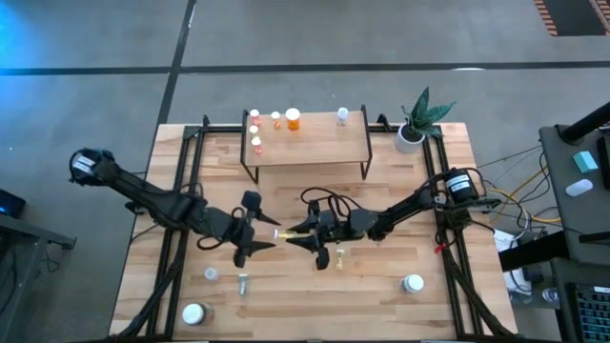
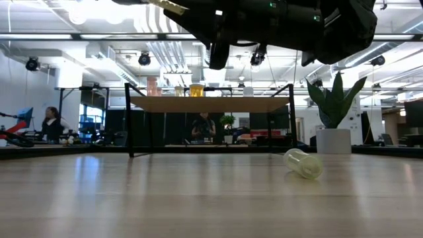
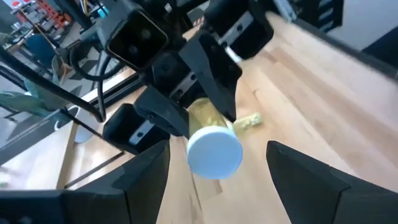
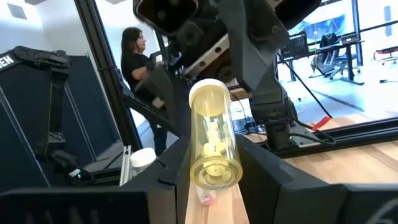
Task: Pick and place medicine bottles onto shelf by color
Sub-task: Put the left yellow pill bottle on the shelf
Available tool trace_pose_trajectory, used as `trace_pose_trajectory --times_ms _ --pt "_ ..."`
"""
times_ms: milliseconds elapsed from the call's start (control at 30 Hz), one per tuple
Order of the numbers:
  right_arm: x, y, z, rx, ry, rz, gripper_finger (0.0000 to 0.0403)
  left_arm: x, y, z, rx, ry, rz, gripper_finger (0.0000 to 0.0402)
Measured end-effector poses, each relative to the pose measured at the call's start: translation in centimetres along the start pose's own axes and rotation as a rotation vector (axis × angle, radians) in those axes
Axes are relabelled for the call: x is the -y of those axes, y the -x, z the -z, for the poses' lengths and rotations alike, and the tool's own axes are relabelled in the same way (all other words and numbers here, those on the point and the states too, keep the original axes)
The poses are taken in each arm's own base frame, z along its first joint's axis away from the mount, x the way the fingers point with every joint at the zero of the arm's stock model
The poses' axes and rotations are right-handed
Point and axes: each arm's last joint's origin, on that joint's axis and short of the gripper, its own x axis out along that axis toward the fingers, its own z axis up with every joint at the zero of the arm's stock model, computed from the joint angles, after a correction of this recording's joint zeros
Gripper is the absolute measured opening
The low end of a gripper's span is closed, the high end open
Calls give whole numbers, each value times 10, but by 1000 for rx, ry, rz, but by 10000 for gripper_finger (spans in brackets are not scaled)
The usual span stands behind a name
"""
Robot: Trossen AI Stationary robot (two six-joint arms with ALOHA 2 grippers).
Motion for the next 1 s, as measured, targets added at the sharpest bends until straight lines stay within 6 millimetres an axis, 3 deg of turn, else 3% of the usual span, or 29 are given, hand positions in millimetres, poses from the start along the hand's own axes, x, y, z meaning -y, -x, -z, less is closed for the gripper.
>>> trace_pose_trajectory --times_ms 567,1000 --pt "0 0 0 0 -4 0 103 -1 -5 -3 -23 -59 -56 248" --pt "0 0 0 0 -4 0 104 1 -5 -3 -21 -66 -50 151"
